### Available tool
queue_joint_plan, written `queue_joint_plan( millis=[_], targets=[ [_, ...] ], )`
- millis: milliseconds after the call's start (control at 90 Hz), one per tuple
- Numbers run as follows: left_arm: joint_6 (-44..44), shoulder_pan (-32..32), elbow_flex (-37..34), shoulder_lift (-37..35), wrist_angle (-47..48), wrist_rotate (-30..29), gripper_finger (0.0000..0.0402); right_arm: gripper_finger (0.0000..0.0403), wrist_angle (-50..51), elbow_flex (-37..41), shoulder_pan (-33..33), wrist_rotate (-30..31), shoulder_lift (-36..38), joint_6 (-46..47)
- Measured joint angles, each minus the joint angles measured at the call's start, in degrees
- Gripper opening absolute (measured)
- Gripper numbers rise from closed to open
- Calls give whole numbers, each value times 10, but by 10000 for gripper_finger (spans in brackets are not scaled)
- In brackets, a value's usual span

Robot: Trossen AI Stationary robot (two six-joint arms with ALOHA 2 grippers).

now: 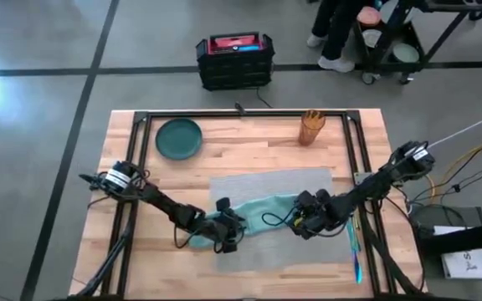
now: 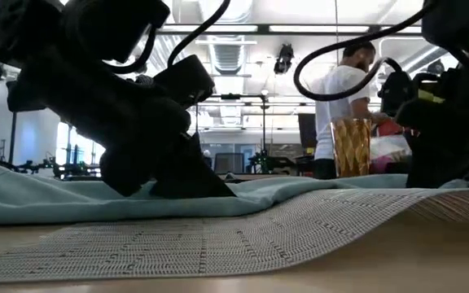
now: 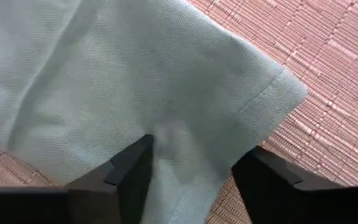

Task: Set table place
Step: Fold the light blue table napkin

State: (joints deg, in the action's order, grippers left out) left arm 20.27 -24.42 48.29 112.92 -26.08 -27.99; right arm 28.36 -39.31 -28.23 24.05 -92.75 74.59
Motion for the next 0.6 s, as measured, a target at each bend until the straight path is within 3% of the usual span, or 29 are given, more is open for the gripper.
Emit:
queue_joint_plan(
  millis=[311,600],
  targets=[
    [3,0,0,0,0,0,114,17,5,3,-1,16,-1,-10],
    [3,0,0,0,0,0,114,8,9,5,0,5,27,-10]
  ],
)
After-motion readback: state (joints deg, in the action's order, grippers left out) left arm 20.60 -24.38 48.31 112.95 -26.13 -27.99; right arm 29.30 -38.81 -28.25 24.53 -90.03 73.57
